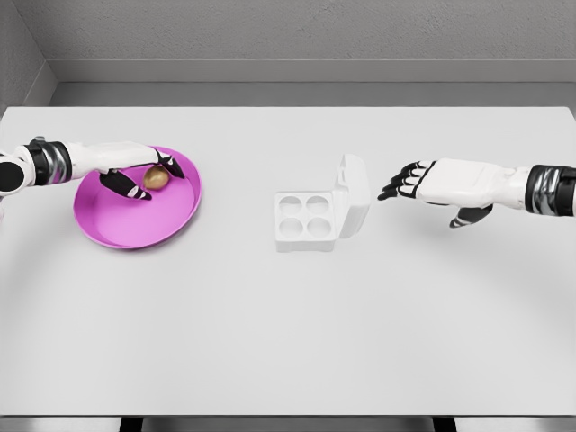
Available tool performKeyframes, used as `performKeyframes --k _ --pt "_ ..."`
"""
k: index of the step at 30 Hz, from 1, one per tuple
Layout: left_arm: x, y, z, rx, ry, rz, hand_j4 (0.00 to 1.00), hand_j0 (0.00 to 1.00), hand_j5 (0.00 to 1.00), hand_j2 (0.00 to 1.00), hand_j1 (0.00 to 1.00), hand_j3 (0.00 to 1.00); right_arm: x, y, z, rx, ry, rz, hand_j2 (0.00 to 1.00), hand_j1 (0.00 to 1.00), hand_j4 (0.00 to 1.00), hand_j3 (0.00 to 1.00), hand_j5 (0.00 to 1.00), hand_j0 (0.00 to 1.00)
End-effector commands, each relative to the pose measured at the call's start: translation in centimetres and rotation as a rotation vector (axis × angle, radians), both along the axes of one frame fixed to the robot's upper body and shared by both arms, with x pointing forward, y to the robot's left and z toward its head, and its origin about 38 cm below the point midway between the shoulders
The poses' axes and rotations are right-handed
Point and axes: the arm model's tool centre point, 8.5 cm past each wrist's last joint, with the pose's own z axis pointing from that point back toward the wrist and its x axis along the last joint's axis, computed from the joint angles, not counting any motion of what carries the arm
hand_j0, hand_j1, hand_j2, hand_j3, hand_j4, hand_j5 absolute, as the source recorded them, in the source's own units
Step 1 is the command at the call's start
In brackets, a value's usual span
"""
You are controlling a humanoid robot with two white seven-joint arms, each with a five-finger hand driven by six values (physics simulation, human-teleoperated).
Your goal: Pack egg into the box and close the box lid
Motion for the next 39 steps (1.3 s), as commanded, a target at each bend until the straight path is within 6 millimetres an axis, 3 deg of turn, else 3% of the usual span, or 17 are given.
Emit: performKeyframes --k 1,5,9,23,27,34,39 --pt "0.0 0.0 0.1 -0.005 0.001 0.003 0.67 0.67 0.67 0.67 0.67 0.67 0.0 0.0 0.1 0.005 0.001 -0.003 1.0 1.0 1.0 1.0 1.0 1.0" --pt "0.0 0.0 0.0 -0.002 0.006 0.001 0.54 0.54 0.54 0.54 0.54 0.54 0.0 0.0 0.1 0.005 0.001 -0.003 1.0 1.0 1.0 1.0 1.0 1.0" --pt "0.0 0.0 0.0 -0.001 0.006 -0.001 0.49 0.49 0.49 0.49 0.49 0.49 0.0 0.1 0.2 0.005 -0.003 0.002 1.0 1.0 1.0 1.0 1.0 1.0" --pt "0.4 0.0 1.5 -0.002 -0.025 -0.008 0.44 0.44 0.44 0.44 0.44 0.44 0.0 0.2 0.3 0.007 -0.005 0.003 1.0 1.0 1.0 1.0 1.0 1.0" --pt "0.2 -1.8 2.8 -0.012 -0.063 -0.07 0.44 0.44 0.44 0.44 0.44 0.44 0.0 0.2 0.3 0.007 -0.005 0.003 1.0 1.0 1.0 1.0 1.0 1.0" --pt "-0.4 -7.0 5.6 -0.05 -0.145 -0.219 0.4 0.4 0.4 0.4 0.4 0.4 0.0 0.2 0.3 0.006 -0.006 0.005 1.0 1.0 1.0 1.0 1.0 1.0" --pt "-0.9 -11.6 5.6 -0.079 -0.153 -0.316 0.39 0.39 0.39 0.39 0.39 0.39 0.1 0.2 0.6 0.006 -0.012 0.004 1.0 1.0 1.0 1.0 1.0 1.0"
